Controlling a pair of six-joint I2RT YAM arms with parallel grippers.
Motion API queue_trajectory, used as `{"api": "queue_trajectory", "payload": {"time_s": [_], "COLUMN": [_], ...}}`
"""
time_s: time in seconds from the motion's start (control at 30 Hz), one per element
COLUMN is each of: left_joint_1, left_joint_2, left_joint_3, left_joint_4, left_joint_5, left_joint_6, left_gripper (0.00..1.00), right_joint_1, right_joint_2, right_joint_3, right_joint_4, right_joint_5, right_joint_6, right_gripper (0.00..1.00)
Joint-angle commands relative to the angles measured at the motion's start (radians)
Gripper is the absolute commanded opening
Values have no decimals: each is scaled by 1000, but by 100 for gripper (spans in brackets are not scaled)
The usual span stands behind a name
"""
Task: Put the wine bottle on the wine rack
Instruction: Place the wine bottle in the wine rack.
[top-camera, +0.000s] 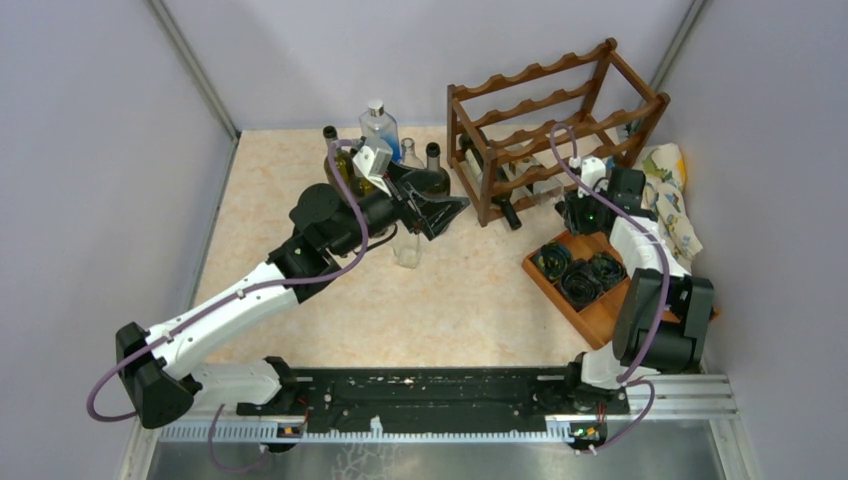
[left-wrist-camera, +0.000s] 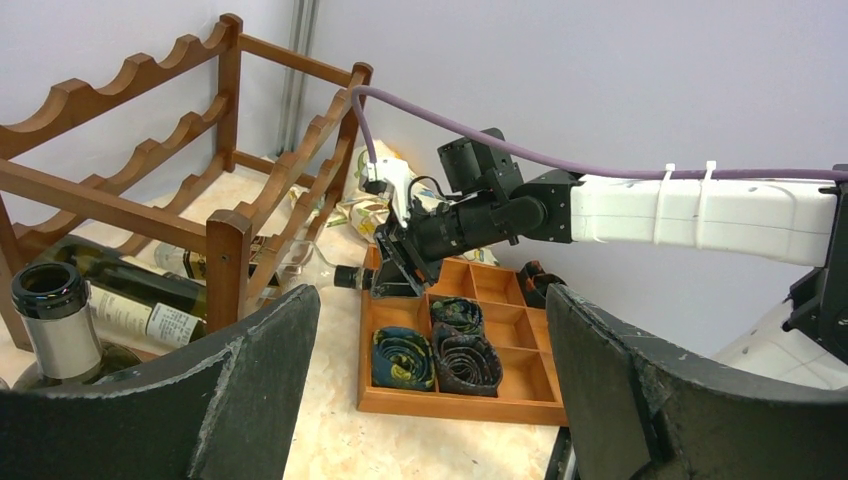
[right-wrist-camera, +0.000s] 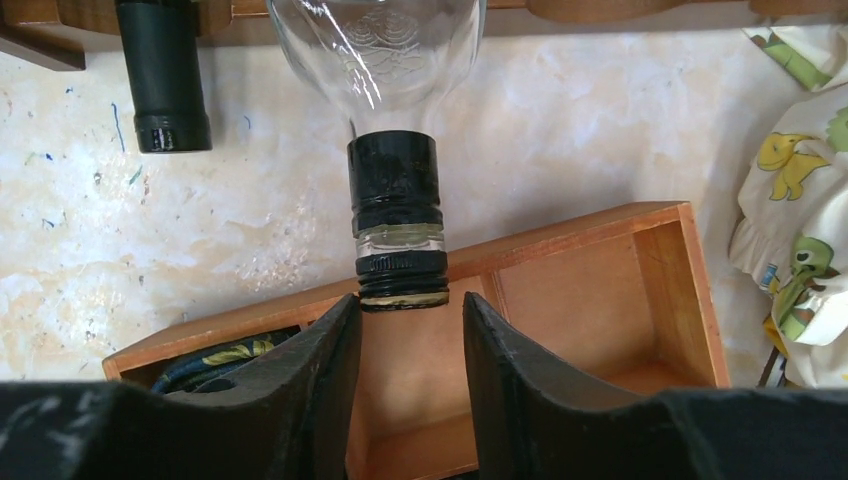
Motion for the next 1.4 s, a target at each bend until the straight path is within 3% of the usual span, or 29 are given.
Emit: {"api": "queue_trajectory", "payload": {"time_s": [0.0,0.63,0.77,0.93,1.37], "left_joint_1": [1,1,1,1,1], "left_joint_2": [-5,0,-2,-7,16], "left_joint_3": [33,30,29,28,58], "left_joint_4": [19,27,27,23,1], "left_joint_5": [15,17,17,11,15], "left_joint_6": [6,-2,-2,1,8], "left_gripper": [89,89,89,89,89], "right_joint_1": [-4,2,5,7,32], "right_joint_2": [18,28,36,43,106], "right_joint_3": [49,96,95,88,-13], "right_joint_4": [27,24,13,3,164], "right_joint_5": [-17,-36,-37,-39,-27], "right_joint_6": [-12,-13,-15,-44,-51], "right_gripper": [40,43,31,2,0]}}
